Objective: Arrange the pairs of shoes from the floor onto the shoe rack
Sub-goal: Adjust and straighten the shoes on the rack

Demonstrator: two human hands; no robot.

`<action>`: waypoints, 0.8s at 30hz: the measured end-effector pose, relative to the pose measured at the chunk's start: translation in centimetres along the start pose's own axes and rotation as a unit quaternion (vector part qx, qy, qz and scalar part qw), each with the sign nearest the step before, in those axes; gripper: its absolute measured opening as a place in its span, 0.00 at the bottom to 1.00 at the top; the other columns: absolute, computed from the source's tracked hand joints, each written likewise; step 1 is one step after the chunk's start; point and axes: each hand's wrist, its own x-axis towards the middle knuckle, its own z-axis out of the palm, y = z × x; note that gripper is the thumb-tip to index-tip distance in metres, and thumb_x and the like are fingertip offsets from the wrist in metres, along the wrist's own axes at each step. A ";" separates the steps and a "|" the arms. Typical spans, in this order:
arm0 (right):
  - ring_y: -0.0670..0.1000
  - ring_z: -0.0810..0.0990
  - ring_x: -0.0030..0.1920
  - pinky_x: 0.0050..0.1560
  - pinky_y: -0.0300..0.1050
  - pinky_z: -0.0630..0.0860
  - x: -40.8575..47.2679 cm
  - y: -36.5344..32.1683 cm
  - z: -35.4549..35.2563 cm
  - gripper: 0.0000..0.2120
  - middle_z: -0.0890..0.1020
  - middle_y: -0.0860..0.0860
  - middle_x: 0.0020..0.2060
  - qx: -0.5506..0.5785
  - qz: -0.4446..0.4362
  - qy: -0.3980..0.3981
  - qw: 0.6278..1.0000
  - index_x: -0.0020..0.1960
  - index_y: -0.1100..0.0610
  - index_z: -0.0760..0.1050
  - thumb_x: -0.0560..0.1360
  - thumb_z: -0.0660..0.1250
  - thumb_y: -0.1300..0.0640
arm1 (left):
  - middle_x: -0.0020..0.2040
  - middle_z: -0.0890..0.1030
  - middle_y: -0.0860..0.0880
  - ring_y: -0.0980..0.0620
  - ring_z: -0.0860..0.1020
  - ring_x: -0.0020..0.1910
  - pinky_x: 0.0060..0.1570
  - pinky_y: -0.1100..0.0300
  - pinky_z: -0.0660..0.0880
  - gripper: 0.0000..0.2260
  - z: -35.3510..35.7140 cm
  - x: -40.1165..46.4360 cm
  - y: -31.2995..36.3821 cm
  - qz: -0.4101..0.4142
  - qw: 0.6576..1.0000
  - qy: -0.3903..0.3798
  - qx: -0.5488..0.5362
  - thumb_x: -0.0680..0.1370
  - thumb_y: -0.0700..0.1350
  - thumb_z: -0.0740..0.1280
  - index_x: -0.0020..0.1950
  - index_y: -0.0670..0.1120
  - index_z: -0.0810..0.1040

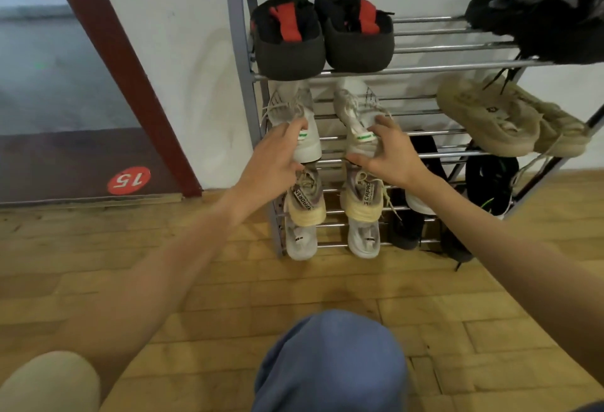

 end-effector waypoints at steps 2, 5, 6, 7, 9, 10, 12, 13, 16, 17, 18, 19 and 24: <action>0.61 0.69 0.69 0.67 0.53 0.67 0.0 -0.1 0.0 0.27 0.72 0.62 0.67 -0.003 -0.005 0.000 1.000 0.63 0.65 0.74 0.72 0.73 0.49 | 0.65 0.73 0.46 0.47 0.70 0.63 0.60 0.57 0.67 0.32 -0.1 0.5 -0.1 -0.001 1.000 0.004 0.007 0.70 0.36 0.72 0.69 0.48 0.63; 0.62 0.71 0.65 0.65 0.55 0.68 0.0 -0.1 0.4 0.29 0.74 0.62 0.65 0.008 -0.001 -0.003 1.000 0.66 0.67 0.70 0.73 0.71 0.49 | 0.65 0.73 0.45 0.46 0.71 0.63 0.60 0.55 0.69 0.32 -0.1 0.8 -0.2 0.011 0.999 0.001 0.031 0.69 0.36 0.73 0.69 0.47 0.63; 0.62 0.71 0.65 0.66 0.57 0.67 0.0 -0.1 0.6 0.29 0.74 0.62 0.65 0.019 -0.001 -0.002 1.000 0.67 0.66 0.68 0.74 0.70 0.49 | 0.65 0.73 0.44 0.46 0.71 0.63 0.60 0.55 0.70 0.32 0.0 0.8 -0.3 0.017 0.999 0.001 0.044 0.69 0.35 0.73 0.69 0.47 0.63; 0.62 0.69 0.66 0.67 0.58 0.66 -0.2 0.0 0.8 0.29 0.74 0.62 0.65 0.029 0.000 0.001 1.000 0.69 0.65 0.67 0.75 0.69 0.50 | 0.65 0.73 0.44 0.45 0.72 0.63 0.59 0.54 0.70 0.32 0.0 0.6 -0.4 0.023 0.998 0.000 0.058 0.69 0.34 0.72 0.69 0.46 0.64; 0.64 0.65 0.68 0.69 0.60 0.63 -0.6 0.1 1.3 0.27 0.73 0.61 0.66 0.040 -0.001 0.018 0.999 0.70 0.64 0.66 0.77 0.67 0.51 | 0.64 0.73 0.43 0.44 0.72 0.62 0.57 0.54 0.72 0.31 -0.1 0.4 -0.8 0.025 0.997 -0.001 0.069 0.69 0.32 0.71 0.69 0.46 0.64; 0.64 0.64 0.69 0.70 0.60 0.61 -0.8 0.2 1.6 0.26 0.74 0.61 0.65 0.044 -0.007 0.029 0.999 0.70 0.64 0.67 0.77 0.67 0.51 | 0.64 0.73 0.43 0.44 0.73 0.61 0.57 0.54 0.72 0.31 -0.1 0.3 -0.9 0.025 0.997 -0.002 0.070 0.70 0.32 0.71 0.69 0.46 0.64; 0.65 0.65 0.68 0.70 0.60 0.61 -0.9 0.2 2.1 0.25 0.76 0.61 0.63 0.051 -0.022 0.033 0.998 0.68 0.64 0.68 0.77 0.67 0.51 | 0.65 0.73 0.43 0.44 0.73 0.62 0.58 0.52 0.72 0.31 -0.3 0.4 -0.9 0.024 0.997 -0.005 0.072 0.70 0.33 0.71 0.69 0.46 0.63; 0.65 0.67 0.67 0.69 0.61 0.61 -0.8 0.1 2.4 0.25 0.76 0.61 0.61 0.051 -0.029 0.029 0.998 0.68 0.64 0.69 0.77 0.67 0.50 | 0.65 0.73 0.42 0.44 0.73 0.62 0.59 0.51 0.72 0.31 -0.3 0.5 -0.8 0.022 0.997 -0.007 0.072 0.71 0.34 0.71 0.70 0.46 0.63; 0.64 0.71 0.64 0.69 0.62 0.62 0.1 -0.4 3.3 0.25 0.78 0.60 0.56 0.041 -0.051 0.017 0.998 0.66 0.63 0.69 0.77 0.66 0.47 | 0.65 0.73 0.41 0.43 0.73 0.62 0.59 0.50 0.72 0.31 -0.3 0.7 -0.6 0.015 0.997 -0.014 0.072 0.72 0.34 0.71 0.71 0.46 0.62; 0.63 0.71 0.63 0.69 0.62 0.62 0.4 -0.6 3.7 0.25 0.79 0.60 0.55 0.042 -0.053 0.019 0.998 0.66 0.62 0.69 0.77 0.65 0.47 | 0.65 0.73 0.41 0.42 0.73 0.62 0.58 0.50 0.72 0.31 -0.3 0.7 -0.6 0.015 0.997 -0.015 0.074 0.72 0.34 0.70 0.71 0.46 0.62; 0.63 0.72 0.62 0.69 0.61 0.62 0.8 -0.8 4.0 0.25 0.79 0.59 0.54 0.047 -0.053 0.023 0.997 0.66 0.62 0.69 0.77 0.65 0.47 | 0.65 0.73 0.41 0.42 0.73 0.63 0.58 0.50 0.72 0.31 -0.3 0.7 -0.7 0.014 0.997 -0.015 0.076 0.72 0.34 0.70 0.71 0.46 0.62; 0.62 0.72 0.61 0.68 0.60 0.62 1.0 -1.0 4.3 0.24 0.79 0.59 0.53 0.052 -0.052 0.029 0.997 0.66 0.62 0.69 0.77 0.65 0.47 | 0.65 0.73 0.42 0.43 0.73 0.63 0.58 0.51 0.72 0.31 -0.4 0.6 -0.8 0.014 0.997 -0.017 0.078 0.72 0.34 0.70 0.71 0.46 0.62; 0.61 0.73 0.58 0.64 0.56 0.65 2.1 -1.3 5.1 0.22 0.77 0.57 0.52 0.052 -0.055 0.046 0.996 0.63 0.61 0.71 0.77 0.66 0.47 | 0.64 0.73 0.42 0.44 0.73 0.62 0.58 0.51 0.72 0.31 -0.4 0.4 -0.8 0.012 0.996 -0.031 0.082 0.72 0.36 0.70 0.71 0.47 0.61</action>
